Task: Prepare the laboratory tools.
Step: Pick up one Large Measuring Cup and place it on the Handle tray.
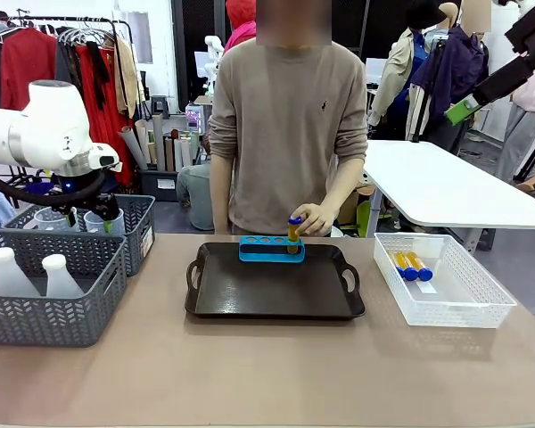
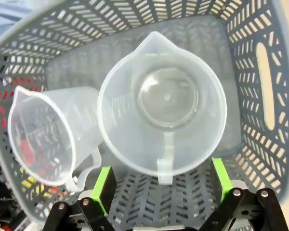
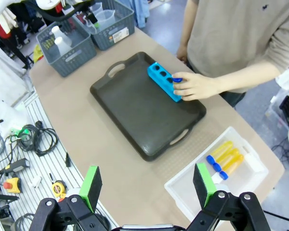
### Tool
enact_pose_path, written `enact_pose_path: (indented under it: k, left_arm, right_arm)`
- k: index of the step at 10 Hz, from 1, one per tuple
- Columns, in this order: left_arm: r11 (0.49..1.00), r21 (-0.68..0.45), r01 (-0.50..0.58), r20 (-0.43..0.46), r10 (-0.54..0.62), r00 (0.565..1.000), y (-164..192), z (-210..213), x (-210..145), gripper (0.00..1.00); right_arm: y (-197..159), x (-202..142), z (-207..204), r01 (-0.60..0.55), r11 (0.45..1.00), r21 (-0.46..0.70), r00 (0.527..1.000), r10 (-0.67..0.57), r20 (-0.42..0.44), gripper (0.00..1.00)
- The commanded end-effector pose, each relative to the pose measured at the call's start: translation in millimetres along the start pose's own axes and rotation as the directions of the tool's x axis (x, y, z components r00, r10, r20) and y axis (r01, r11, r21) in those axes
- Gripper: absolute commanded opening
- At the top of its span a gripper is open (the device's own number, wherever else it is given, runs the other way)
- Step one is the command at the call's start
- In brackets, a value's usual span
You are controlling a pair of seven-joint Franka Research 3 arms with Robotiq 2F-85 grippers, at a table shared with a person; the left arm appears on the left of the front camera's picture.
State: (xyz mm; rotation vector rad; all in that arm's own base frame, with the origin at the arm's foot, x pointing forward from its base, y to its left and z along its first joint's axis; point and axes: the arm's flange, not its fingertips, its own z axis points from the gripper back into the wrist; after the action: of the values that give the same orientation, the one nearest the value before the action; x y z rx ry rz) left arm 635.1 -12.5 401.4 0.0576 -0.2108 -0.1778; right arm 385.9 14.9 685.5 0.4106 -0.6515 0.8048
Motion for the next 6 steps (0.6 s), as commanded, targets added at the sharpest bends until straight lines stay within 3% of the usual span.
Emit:
enact_pose_path:
  k: [1, 4, 6]
  left_arm:
    - [0.999, -0.039, 0.033, 0.022, -0.032, 0.999, 4, -11, 5, 1.00]
    - [0.999, -0.022, 0.038, -0.004, -0.038, 0.999, 1, -21, 3, 0.97]
    - [0.999, -0.005, 0.051, -0.004, -0.051, 0.999, 2, -21, 4, 0.57]
  right_arm:
    - [1, 2, 1, 0.008, 1.000, 0.005, 1.000, -0.008, 0.007, 1.00]
    - [1, 2, 1, 0.008, 1.000, 0.005, 1.000, -0.008, 0.007, 1.00]
    - [1, 2, 1, 0.008, 1.000, 0.005, 1.000, -0.008, 0.007, 1.00]
